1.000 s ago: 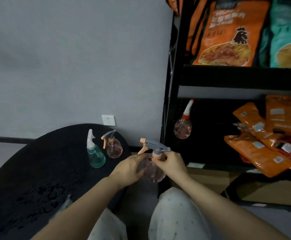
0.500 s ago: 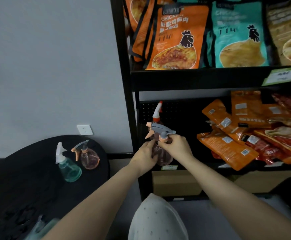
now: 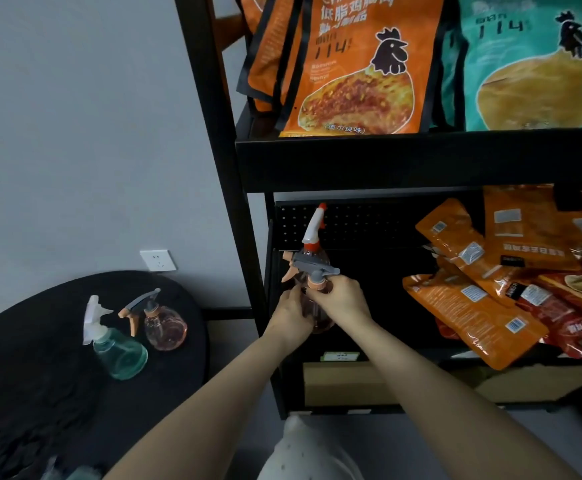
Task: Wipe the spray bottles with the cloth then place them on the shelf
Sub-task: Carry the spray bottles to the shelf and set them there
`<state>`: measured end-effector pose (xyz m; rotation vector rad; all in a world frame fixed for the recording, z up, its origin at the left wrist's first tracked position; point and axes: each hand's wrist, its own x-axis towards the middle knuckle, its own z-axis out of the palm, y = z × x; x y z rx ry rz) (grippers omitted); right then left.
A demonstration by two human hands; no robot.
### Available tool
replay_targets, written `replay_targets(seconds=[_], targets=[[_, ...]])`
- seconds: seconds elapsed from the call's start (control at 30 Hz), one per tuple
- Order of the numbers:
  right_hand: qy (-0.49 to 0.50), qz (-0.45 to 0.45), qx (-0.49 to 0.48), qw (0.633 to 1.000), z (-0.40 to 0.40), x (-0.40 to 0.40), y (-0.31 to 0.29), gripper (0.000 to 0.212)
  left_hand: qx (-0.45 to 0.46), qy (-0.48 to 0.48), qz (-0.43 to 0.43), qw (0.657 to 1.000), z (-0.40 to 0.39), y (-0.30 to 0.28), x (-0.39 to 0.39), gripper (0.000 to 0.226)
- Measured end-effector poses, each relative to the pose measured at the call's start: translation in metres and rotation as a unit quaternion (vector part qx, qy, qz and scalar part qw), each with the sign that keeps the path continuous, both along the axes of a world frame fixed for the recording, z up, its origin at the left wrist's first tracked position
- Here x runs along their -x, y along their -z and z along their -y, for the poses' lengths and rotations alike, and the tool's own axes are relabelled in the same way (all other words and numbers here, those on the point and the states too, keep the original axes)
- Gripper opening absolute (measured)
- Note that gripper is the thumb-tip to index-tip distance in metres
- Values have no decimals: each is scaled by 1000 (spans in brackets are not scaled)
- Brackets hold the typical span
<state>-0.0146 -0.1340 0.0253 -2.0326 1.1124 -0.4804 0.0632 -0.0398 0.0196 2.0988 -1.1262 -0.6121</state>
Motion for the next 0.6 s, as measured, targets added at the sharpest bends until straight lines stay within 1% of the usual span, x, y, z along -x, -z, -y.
replay_targets(seconds=[0.13,0.3,0.37,0.47,0.6], targets=[[12,12,3,1000,0,-2,5,28,-3,-9,-15,1000,3,4,-3,41],[-1,-5,-11,1000,-2,0,3,33,-5,8,-21,1000,-1,1,-2,51],[-8,-12,-16,1000,-6,5,1,38,-1,18,-23,1000,-7,-1,-1,54],[-9,12,-12,1000,-15,16,-3,46,4,39,-20,999,-22,-5,1,61],[0,25,22,999,-36,34,-5,56,32,77,6,997,-55,-7,0,59]])
